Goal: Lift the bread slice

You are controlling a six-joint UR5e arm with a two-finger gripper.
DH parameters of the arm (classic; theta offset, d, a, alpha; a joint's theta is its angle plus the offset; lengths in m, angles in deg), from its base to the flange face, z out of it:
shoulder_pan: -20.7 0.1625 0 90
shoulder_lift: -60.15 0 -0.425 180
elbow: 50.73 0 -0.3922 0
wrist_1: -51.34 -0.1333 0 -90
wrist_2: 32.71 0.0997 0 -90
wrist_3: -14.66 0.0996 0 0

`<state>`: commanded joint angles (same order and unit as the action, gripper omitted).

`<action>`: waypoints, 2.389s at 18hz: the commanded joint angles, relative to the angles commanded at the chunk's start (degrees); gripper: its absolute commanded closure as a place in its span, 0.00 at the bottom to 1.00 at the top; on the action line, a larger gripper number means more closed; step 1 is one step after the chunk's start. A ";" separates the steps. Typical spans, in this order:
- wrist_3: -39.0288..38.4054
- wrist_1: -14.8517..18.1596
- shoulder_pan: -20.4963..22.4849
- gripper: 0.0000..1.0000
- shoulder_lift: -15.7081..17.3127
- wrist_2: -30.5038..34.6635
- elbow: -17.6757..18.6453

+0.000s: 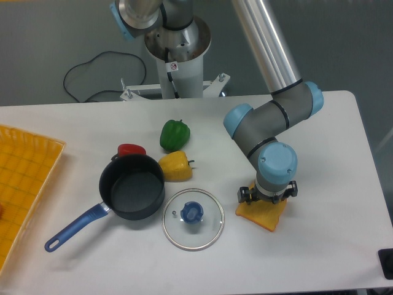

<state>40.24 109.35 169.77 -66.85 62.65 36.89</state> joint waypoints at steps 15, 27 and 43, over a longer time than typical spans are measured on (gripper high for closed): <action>0.18 0.09 0.09 0.80 0.00 0.00 -0.44; 6.14 2.19 -1.31 0.94 6.41 -0.18 -0.61; 21.44 4.12 -15.37 0.93 13.71 -4.84 0.00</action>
<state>61.68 113.47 154.39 -53.15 57.81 36.89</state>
